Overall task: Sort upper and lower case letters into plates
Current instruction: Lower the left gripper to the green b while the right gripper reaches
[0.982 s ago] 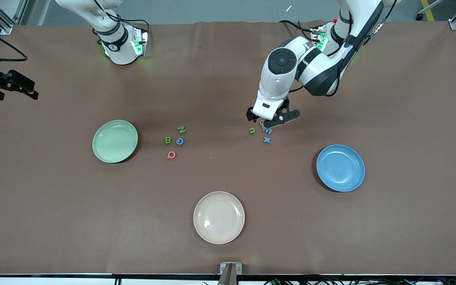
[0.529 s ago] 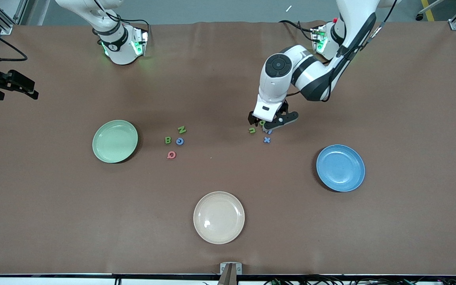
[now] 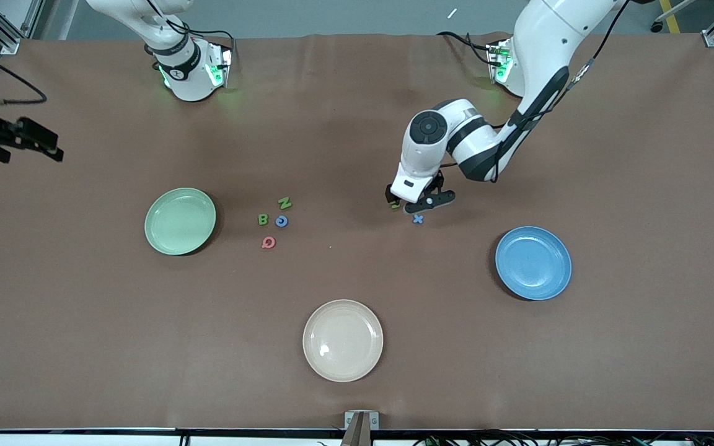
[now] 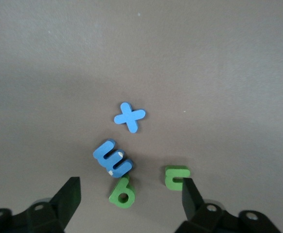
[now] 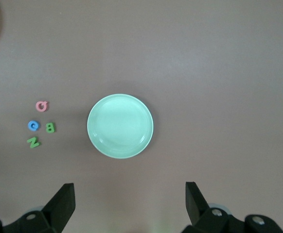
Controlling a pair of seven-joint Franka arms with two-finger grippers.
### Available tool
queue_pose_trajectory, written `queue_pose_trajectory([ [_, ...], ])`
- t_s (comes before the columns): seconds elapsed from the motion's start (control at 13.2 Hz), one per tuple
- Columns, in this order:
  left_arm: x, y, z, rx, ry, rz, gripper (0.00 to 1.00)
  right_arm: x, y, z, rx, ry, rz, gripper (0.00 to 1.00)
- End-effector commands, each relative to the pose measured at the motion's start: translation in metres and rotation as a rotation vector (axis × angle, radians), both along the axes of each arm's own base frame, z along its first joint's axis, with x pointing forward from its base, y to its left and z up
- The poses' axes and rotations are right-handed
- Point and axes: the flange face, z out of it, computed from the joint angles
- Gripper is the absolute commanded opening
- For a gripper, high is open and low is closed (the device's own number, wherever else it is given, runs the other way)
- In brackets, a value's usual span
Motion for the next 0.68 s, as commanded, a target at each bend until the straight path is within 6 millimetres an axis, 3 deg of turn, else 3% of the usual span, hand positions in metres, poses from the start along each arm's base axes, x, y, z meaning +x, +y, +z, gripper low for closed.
queue_pose_trajectory([
  [0.0,0.003,-0.002,-0.007,-0.012,-0.016,0.019,0.84,0.04,-0.001,-0.05,-0.01,0.029,0.01,1.0],
  [0.08,0.003,-0.002,-0.008,-0.01,-0.017,0.017,0.82,0.053,0.001,-0.07,-0.011,0.053,0.011,1.0],
  [0.15,0.002,-0.003,-0.009,-0.01,-0.014,0.014,0.8,0.056,0.004,-0.075,-0.01,0.057,0.009,1.0],
  [0.23,0.002,-0.003,-0.01,-0.009,-0.012,0.013,0.79,0.058,0.02,-0.087,0.002,0.074,0.013,1.0],
  [0.3,0.001,-0.002,-0.011,-0.007,-0.011,0.013,0.79,0.064,0.038,-0.112,-0.003,0.085,-0.02,1.0],
  [0.45,-0.005,-0.002,-0.015,0.0,-0.003,0.006,0.76,0.062,0.086,-0.14,0.015,0.066,-0.139,1.0],
  [0.6,-0.01,0.0,-0.019,0.008,0.005,0.0,0.75,0.052,0.133,-0.179,0.031,0.04,-0.256,1.0],
])
